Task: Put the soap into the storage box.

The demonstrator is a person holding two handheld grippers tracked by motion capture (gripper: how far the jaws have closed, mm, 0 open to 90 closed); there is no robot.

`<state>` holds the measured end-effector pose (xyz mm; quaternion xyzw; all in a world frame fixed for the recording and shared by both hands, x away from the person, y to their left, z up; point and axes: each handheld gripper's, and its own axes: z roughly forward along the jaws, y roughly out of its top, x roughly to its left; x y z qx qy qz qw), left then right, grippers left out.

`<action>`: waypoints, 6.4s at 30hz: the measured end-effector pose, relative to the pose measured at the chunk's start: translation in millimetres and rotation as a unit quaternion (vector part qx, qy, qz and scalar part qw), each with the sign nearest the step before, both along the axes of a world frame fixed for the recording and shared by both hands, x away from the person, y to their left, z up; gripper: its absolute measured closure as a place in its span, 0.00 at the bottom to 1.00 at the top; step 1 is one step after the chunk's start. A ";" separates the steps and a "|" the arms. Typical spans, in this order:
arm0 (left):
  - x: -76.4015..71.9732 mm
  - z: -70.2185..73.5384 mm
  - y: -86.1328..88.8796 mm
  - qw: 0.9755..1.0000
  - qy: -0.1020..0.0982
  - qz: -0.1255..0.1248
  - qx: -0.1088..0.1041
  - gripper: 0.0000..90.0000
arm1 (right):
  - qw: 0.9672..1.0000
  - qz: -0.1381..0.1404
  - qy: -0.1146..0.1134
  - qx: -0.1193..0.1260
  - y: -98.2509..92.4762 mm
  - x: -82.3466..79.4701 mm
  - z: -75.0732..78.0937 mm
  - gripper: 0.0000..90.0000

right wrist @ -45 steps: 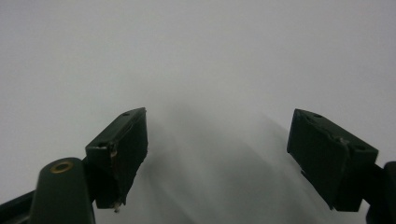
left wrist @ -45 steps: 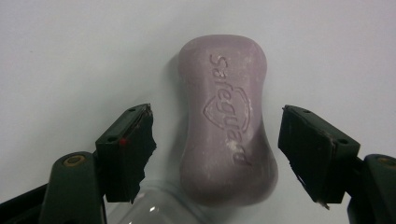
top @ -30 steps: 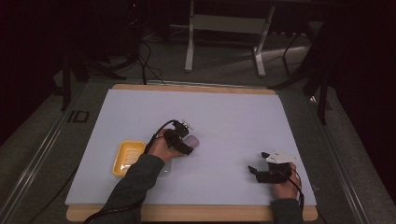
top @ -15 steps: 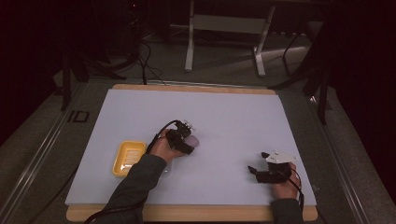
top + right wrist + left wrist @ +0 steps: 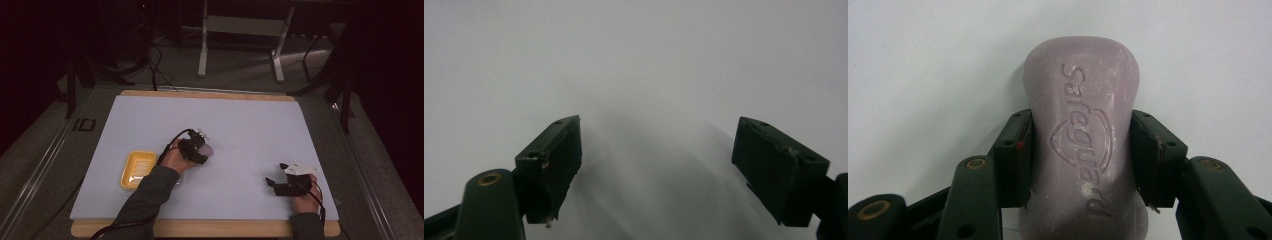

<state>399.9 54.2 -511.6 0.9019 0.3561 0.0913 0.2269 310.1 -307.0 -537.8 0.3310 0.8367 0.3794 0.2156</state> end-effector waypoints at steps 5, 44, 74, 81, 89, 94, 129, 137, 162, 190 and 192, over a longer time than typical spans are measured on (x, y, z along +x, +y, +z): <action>0.2 1.3 -0.3 1.000 0.002 0.001 0.001 0.54 | 1.000 0.000 0.000 0.001 -0.1 0.0 0.0 0.22; -20.6 42.8 15.8 1.000 -0.021 0.012 -0.006 0.55 | 1.000 0.000 -0.001 0.002 -0.4 -0.2 0.1 0.22; -37.3 59.4 51.0 0.998 -0.031 0.034 -0.031 0.55 | 1.000 -0.001 -0.003 0.002 -0.5 -0.7 0.2 0.22; -40.5 60.8 61.4 0.998 -0.030 0.042 -0.028 0.55 | 1.000 0.000 -0.004 0.002 -0.4 -0.7 0.2 0.22; -44.4 61.7 72.3 0.998 -0.032 0.053 -0.026 0.55 | 1.000 -0.001 -0.005 0.002 -0.3 -0.8 0.2 0.22; -48.5 62.4 79.1 0.998 -0.032 0.057 -0.025 0.55 | 1.000 -0.001 -0.005 0.002 -0.2 -0.8 0.1 0.22; -71.0 68.3 106.8 0.996 -0.024 0.081 -0.027 0.55 | 1.000 -0.001 -0.004 0.000 0.2 -0.9 0.0 0.22; -75.5 69.5 113.9 0.996 -0.022 0.088 -0.020 0.55 | 1.000 -0.001 -0.004 0.000 0.2 -0.9 0.0 0.22; -86.1 73.1 141.1 0.992 -0.014 0.123 -0.004 0.55 | 1.000 -0.002 -0.006 -0.003 0.7 -1.2 -0.1 0.22; -96.3 56.1 161.6 0.988 0.012 0.154 -0.010 0.55 | 1.000 -0.003 -0.009 -0.009 1.6 -1.7 -0.2 0.22; -96.1 54.5 162.6 0.988 0.014 0.157 -0.011 0.55 | 1.000 -0.003 -0.009 -0.009 1.6 -1.7 -0.3 0.22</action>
